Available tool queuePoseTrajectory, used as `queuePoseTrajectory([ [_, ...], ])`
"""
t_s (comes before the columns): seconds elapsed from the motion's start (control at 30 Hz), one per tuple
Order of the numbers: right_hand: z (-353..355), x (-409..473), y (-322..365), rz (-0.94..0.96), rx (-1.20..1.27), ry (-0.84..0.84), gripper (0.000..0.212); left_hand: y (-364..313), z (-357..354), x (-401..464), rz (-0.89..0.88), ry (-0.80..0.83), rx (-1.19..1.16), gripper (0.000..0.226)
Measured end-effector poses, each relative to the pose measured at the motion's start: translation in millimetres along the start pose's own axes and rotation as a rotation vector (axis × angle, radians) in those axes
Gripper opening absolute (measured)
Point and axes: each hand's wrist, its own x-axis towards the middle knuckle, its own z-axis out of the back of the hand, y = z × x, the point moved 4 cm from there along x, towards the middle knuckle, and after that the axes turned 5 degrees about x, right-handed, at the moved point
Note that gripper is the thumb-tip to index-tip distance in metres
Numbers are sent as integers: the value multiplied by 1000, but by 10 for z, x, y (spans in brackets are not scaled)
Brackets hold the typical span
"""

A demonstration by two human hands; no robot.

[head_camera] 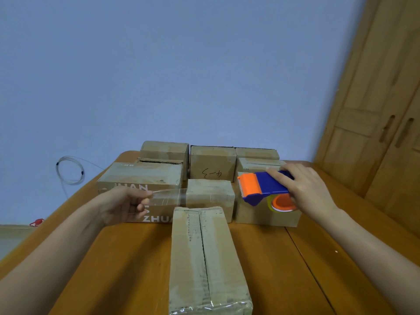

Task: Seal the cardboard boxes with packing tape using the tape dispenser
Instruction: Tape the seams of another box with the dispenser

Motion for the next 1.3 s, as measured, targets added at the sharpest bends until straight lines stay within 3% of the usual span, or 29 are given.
queuePoseTrajectory([
  [0.13, -96, -65, 9, -24, 12, 25, 92, 52, -39, 8, -11, -23, -49, 22],
  [0.83, -384, -232, 23, -57, 40, 73, 90, 194, -66, 98, -63, -103, -70, 10],
  [1.3, -704, -635, 395, -238, 143, 87, 94, 791, -343, 169, 78, -93, -441, 13],
])
